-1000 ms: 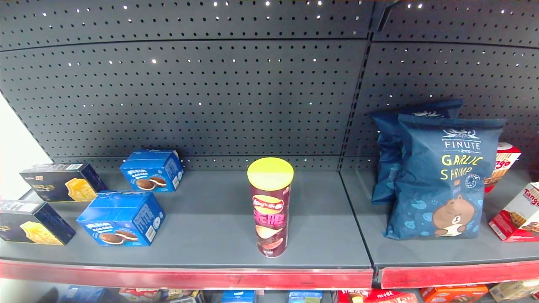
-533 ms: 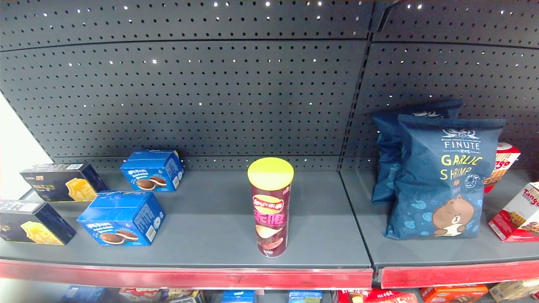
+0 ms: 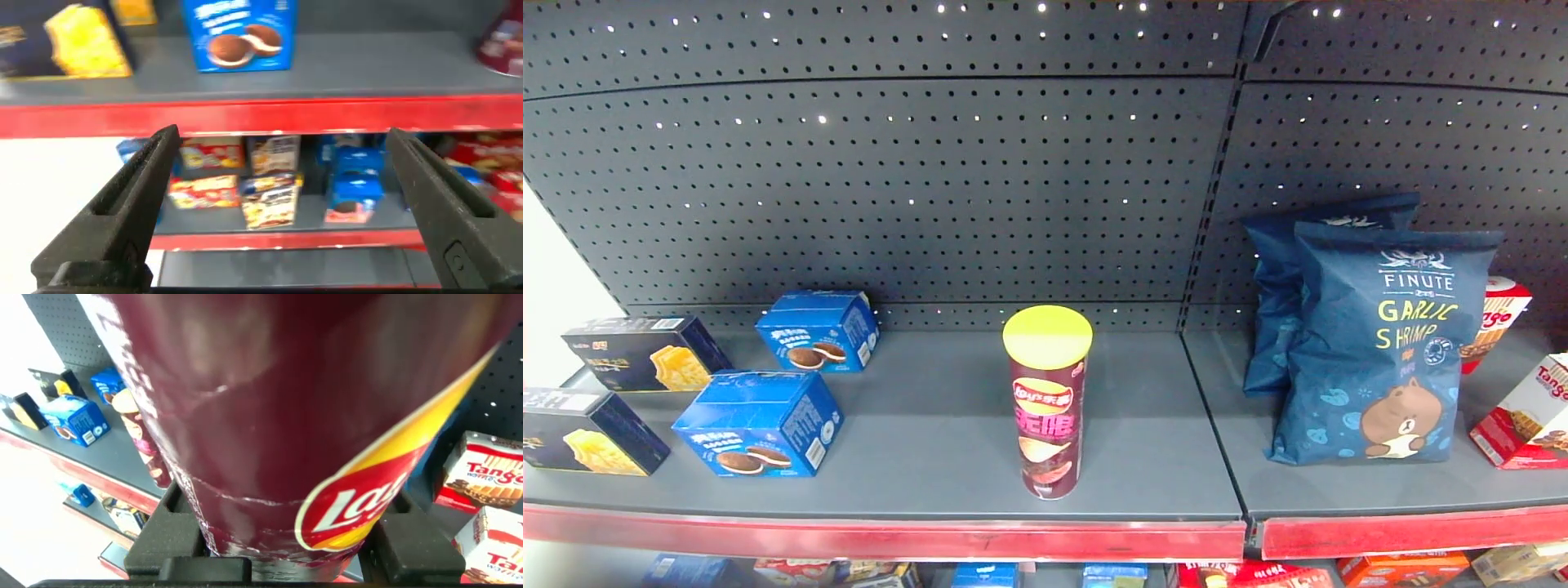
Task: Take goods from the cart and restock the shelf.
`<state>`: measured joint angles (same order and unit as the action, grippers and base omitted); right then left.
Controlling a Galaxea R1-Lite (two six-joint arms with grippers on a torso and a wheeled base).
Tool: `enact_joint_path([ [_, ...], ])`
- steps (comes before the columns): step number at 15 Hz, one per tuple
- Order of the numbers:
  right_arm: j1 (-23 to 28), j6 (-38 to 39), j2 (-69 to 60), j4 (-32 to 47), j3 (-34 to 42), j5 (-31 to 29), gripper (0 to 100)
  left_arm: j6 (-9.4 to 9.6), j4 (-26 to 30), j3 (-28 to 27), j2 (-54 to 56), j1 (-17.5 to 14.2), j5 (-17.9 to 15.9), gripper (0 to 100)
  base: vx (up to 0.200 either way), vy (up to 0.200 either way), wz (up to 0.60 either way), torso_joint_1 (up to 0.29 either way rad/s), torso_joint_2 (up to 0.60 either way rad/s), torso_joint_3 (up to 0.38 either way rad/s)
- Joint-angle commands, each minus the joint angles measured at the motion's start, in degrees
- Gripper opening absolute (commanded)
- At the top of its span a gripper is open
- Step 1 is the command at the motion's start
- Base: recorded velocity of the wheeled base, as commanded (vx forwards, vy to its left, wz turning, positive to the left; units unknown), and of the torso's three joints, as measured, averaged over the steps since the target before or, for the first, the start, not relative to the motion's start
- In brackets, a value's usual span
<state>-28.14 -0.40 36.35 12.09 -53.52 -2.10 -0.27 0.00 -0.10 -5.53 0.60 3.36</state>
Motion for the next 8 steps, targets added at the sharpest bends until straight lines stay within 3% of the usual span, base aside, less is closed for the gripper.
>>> enact_joint_path([
  [1, -0.3, 0.0, -0.1, 0.1, 0.3, 0.5, 0, 0.53, 0.0, 0.1, -0.3, -2.7, 0.0, 100, 0.0, 0.0, 0.0, 0.0, 0.0, 0.0],
  [8, -0.6, -0.3, 0.5, 0.4, 3.5, 11.0, 0, 0.71, 0.0, 0.1, 1.7, -2.6, 0.2, 100, 0.0, 0.0, 0.0, 0.0, 0.0, 0.0],
])
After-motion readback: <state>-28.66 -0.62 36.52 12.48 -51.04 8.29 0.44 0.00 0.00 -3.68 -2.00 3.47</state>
